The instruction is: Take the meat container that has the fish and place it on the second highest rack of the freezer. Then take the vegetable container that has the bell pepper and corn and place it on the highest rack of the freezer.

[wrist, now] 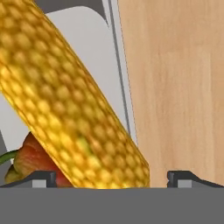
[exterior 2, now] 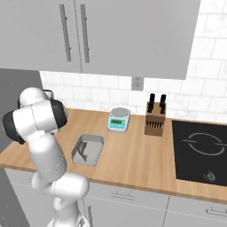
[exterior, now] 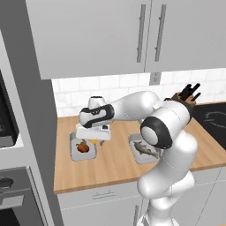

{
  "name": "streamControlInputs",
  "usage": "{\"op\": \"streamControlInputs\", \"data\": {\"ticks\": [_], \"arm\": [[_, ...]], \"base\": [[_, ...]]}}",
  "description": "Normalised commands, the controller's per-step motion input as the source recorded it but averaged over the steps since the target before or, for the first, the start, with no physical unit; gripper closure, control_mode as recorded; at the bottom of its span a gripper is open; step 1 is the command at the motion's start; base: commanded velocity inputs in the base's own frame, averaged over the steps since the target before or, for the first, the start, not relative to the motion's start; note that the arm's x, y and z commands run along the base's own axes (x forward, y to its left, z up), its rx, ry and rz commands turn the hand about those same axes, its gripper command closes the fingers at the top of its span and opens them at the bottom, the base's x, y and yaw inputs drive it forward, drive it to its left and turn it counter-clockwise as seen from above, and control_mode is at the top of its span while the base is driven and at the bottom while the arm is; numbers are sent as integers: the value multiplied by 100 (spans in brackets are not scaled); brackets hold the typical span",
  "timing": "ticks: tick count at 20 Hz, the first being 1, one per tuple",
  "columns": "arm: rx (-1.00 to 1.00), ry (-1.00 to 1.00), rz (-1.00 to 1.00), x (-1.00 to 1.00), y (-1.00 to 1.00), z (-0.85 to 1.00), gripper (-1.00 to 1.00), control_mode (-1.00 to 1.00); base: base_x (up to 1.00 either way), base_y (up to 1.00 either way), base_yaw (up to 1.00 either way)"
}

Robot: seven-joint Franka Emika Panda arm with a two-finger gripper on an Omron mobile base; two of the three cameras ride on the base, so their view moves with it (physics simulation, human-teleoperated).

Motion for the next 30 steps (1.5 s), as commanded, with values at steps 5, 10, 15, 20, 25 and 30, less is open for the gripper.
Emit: {"op": "streamControlInputs", "data": {"ticks": [5,10,15,20,25,30], "arm": [[0,13,0,0,-3,-64,-100,-100],[-3,17,0,16,0,-68,-100,-100],[-1,13,0,20,-5,-38,-100,-100],[1,13,-8,4,-77,-2,-100,-100],[0,5,-4,-22,-66,-33,-100,-100],[0,-2,-1,-6,41,-10,-100,-100]], "base": [[0,0,0],[0,0,0],[0,0,0],[0,0,0],[0,0,0],[0,0,0]]}}
